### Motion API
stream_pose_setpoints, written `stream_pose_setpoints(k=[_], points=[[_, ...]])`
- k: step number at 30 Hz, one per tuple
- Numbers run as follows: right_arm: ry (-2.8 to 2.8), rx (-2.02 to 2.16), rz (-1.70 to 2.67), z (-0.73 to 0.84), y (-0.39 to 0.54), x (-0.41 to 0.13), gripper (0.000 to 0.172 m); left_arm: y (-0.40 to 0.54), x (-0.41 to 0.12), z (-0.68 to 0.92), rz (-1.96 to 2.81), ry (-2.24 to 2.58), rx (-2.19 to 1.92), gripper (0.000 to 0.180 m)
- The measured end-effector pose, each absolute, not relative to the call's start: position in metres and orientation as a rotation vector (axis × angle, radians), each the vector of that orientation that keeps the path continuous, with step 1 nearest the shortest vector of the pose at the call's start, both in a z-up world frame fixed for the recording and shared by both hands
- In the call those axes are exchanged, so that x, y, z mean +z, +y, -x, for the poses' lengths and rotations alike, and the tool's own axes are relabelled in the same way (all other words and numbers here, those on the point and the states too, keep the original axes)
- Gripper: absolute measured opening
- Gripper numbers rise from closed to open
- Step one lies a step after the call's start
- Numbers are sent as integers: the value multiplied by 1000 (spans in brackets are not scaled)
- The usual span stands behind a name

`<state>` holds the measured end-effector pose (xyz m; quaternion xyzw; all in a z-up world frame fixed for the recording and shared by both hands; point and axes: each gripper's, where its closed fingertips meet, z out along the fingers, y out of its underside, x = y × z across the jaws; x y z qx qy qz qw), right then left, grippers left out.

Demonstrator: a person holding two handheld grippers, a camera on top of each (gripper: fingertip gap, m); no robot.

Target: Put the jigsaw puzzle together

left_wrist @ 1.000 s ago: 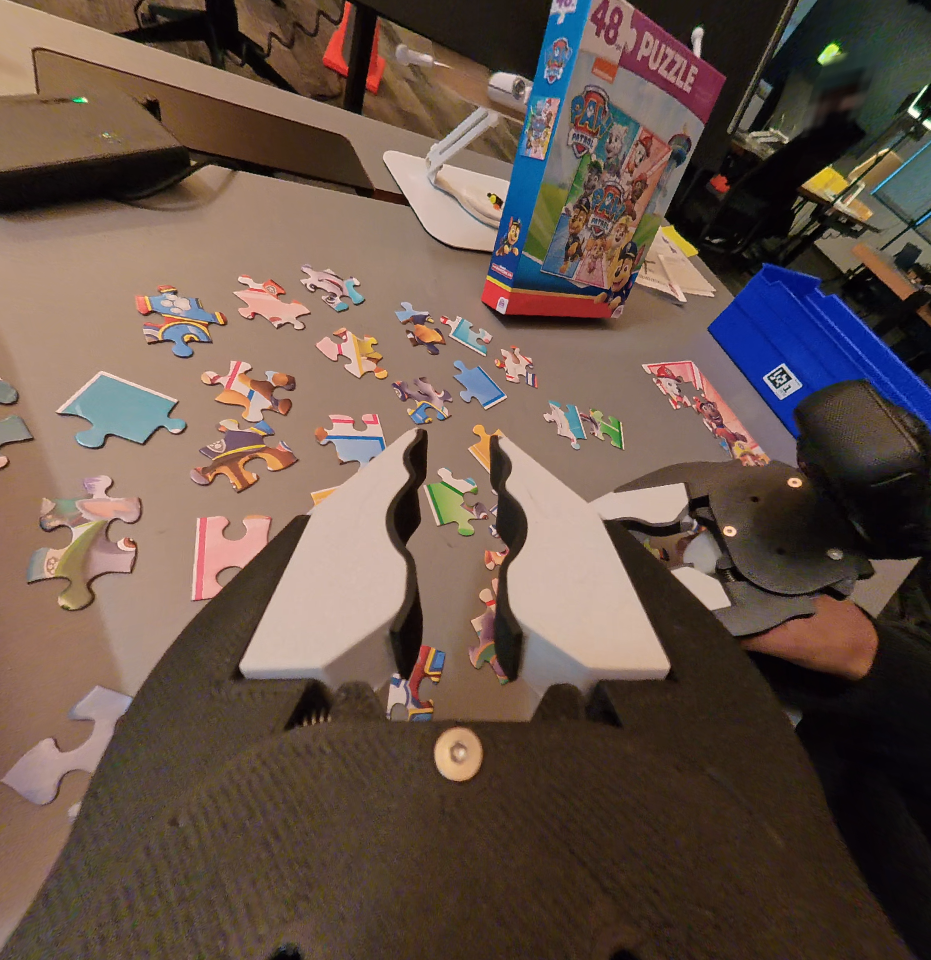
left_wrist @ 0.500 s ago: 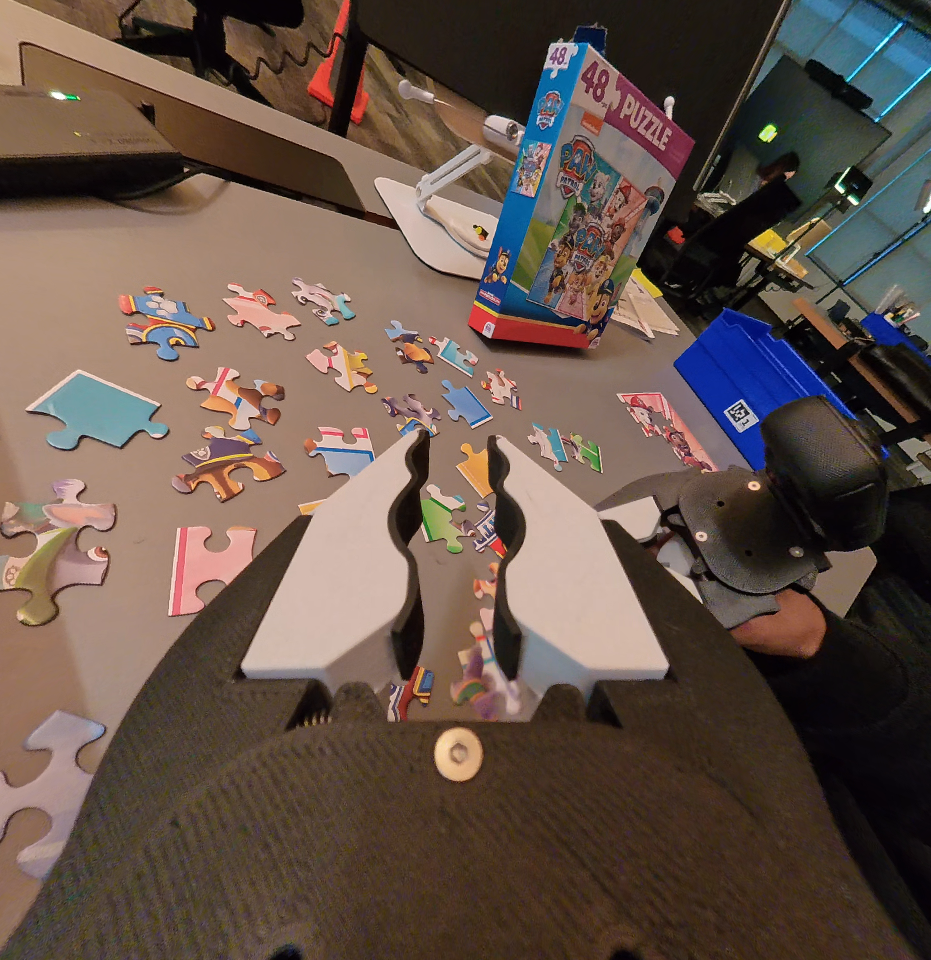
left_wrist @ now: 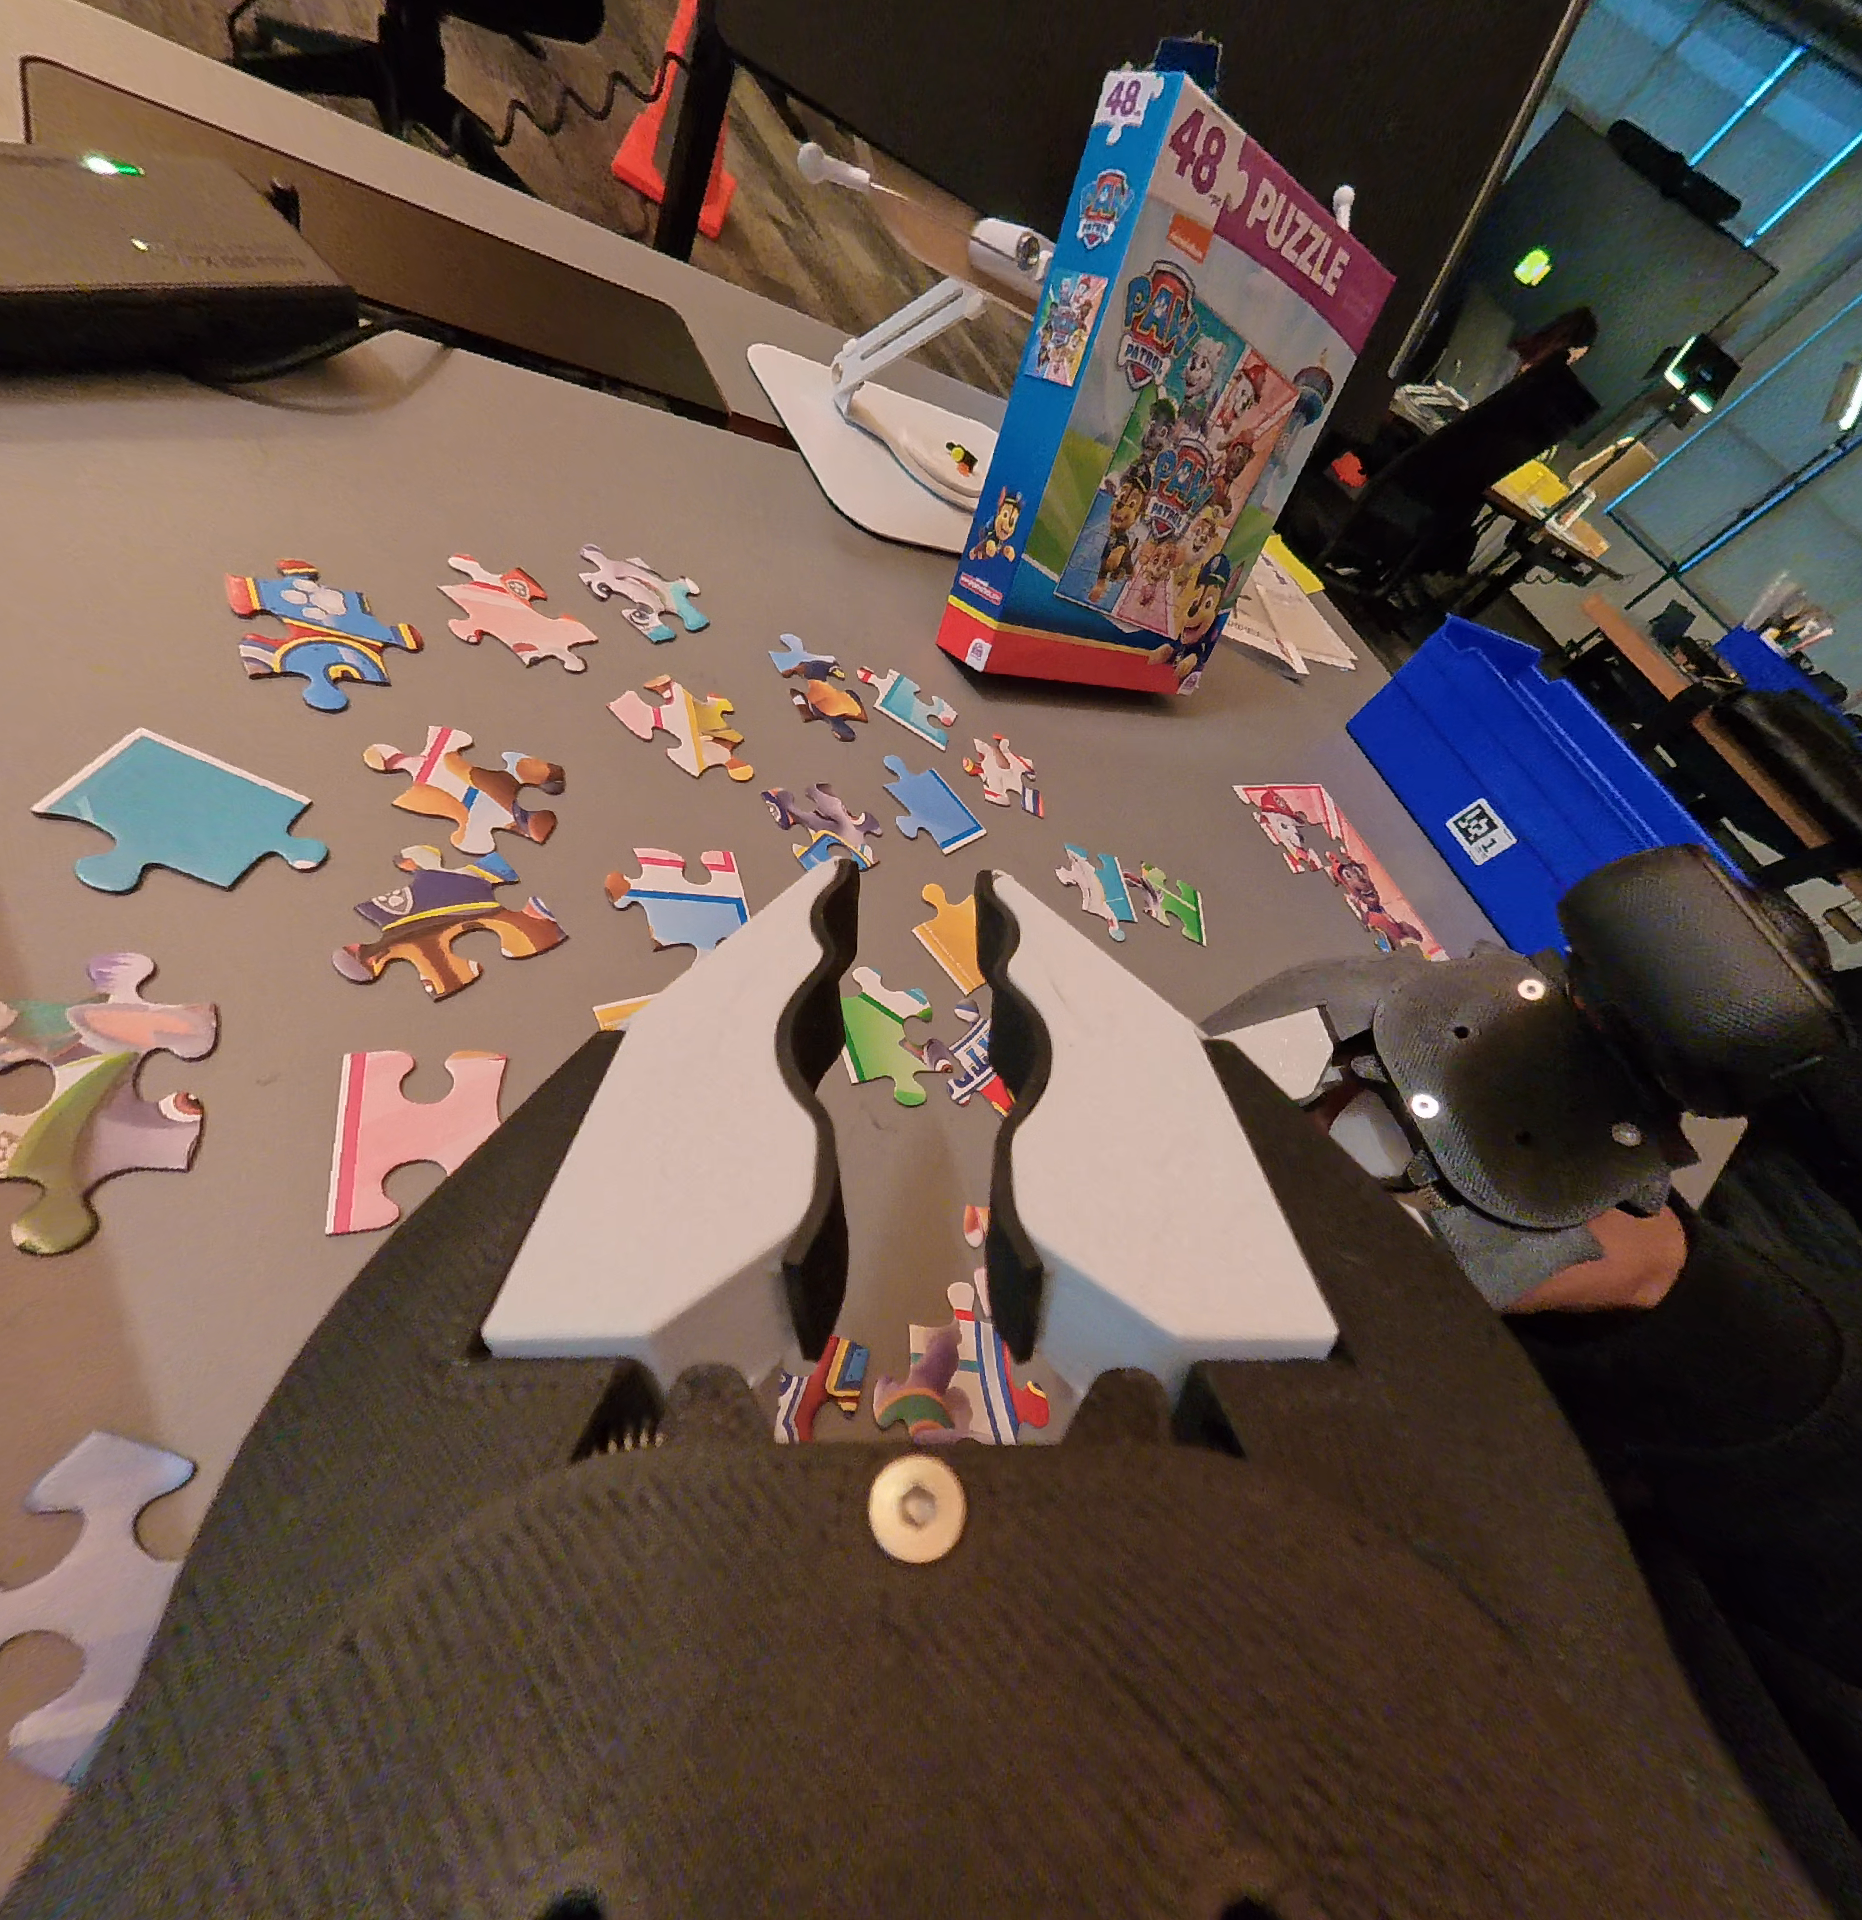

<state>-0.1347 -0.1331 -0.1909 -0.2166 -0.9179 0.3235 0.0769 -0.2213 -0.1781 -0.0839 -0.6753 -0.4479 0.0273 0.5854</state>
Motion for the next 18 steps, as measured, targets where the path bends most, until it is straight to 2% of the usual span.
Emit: stream_pose_setpoints(k=[5, 11, 13, 18], points=[[-2758, 961, 652, 131, -137, -191, 28, -181, -83, 222, 1564, -1048, 64, 20], [-2748, 994, 723, 130, -133, -190, 26, -182, -81, 222, 1557, -1046, 66, 20], [-2735, 978, 742, 132, -124, -190, 10, -184, -80, 222, 1555, -1047, 71, 20], [-2704, 928, 842, 137, -93, -191, 13, -186, -79, 222, 1542, -1051, 72, 20]])
